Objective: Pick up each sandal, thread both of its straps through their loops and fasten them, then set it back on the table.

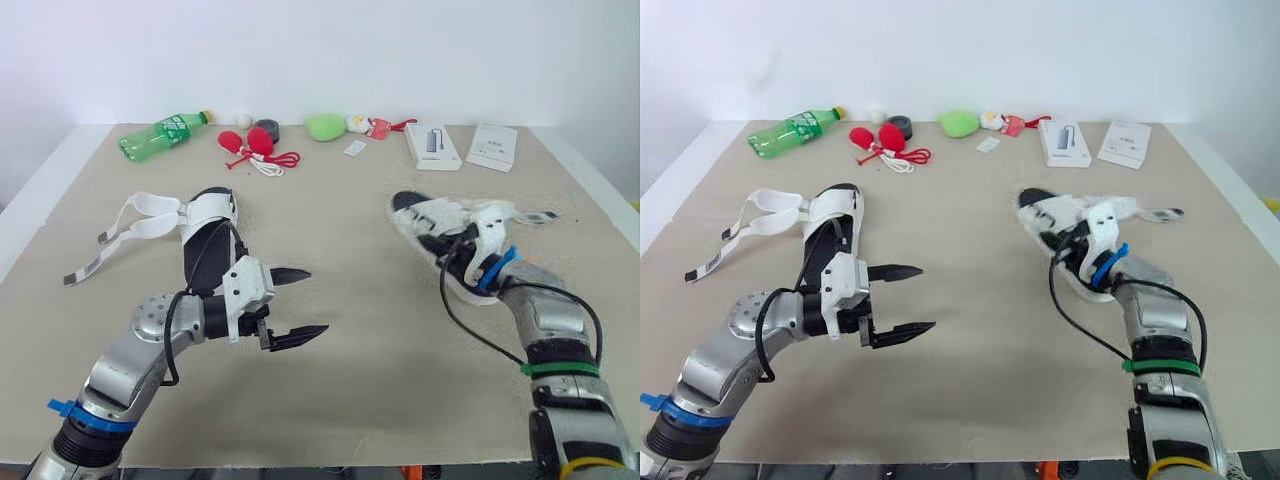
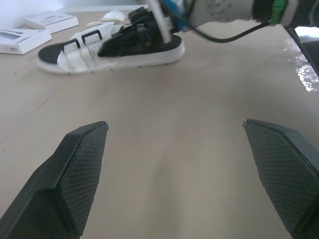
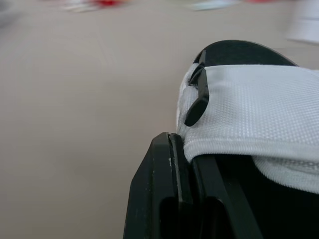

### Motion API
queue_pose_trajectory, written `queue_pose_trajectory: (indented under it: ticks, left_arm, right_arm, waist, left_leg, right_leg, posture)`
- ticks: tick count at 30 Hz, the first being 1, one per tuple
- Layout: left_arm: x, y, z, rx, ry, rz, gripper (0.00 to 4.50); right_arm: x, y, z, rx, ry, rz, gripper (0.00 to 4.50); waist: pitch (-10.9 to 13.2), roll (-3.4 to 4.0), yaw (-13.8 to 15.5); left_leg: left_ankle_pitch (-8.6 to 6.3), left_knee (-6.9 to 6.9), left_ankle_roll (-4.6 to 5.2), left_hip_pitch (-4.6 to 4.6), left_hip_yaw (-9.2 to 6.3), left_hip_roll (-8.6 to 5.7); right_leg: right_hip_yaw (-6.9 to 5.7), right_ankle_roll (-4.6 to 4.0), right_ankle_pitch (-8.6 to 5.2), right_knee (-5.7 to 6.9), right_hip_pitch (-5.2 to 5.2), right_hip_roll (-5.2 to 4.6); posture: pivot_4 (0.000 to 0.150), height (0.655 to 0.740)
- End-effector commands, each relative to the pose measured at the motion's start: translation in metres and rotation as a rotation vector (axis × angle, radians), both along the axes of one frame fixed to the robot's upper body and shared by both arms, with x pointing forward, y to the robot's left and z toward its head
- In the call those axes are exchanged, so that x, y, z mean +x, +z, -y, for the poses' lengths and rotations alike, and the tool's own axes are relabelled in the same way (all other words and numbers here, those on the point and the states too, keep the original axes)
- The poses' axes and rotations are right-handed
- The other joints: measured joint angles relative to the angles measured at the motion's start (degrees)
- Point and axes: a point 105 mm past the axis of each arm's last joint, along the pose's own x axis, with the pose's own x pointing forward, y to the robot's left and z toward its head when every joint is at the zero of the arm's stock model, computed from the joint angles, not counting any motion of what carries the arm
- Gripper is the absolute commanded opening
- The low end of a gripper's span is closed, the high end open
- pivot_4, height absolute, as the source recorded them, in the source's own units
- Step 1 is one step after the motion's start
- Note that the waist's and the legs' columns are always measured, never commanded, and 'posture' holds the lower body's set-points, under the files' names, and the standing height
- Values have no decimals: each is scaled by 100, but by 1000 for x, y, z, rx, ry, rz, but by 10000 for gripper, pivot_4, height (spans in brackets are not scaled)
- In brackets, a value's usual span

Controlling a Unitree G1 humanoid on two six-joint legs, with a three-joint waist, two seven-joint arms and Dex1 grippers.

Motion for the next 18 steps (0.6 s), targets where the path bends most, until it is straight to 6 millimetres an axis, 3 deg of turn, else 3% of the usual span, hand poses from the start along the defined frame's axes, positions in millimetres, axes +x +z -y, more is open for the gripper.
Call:
queue_pose_trajectory:
  ticks: [1, 3, 6, 18]
  left_arm:
    - [0, 8, -5, 1, 4, 50, 45000]
    - [1, 9, -7, 7, -1, 63, 45000]
    - [2, 9, -10, 9, -5, 67, 45000]
    - [1, -1, -18, 28, -33, 55, 45000]
  right_arm:
    - [-44, 18, -28, -66, 383, 49, 1390]
    - [-73, 14, -36, -128, 599, 33, 1390]
    - [-91, 9, -38, -222, 782, 39, 1390]
    - [-107, -3, -54, -310, 1024, 57, 1390]
  waist:
    - [0, 1, 1]
    - [3, 5, 3]
    - [3, 4, 1]
    - [6, 0, 3]
  left_leg:
    - [-2, -1, 3, 2, -2, 1]
    - [-3, -2, 2, 2, -2, 1]
    - [-3, 1, 1, 4, -1, 1]
    - [-1, 21, -2, 5, 6, 8]
  right_leg:
    - [-3, 0, -5, 1, 2, 0]
    - [-4, -2, -6, 0, 2, 1]
    - [-3, -24, -17, 0, 3, 0]
    - [-3, -34, -4, 0, 1, -1]
  posture:
    - [1500, 7400]
    - [1500, 7400]
    - [1500, 7400]
    - [1500, 7400]
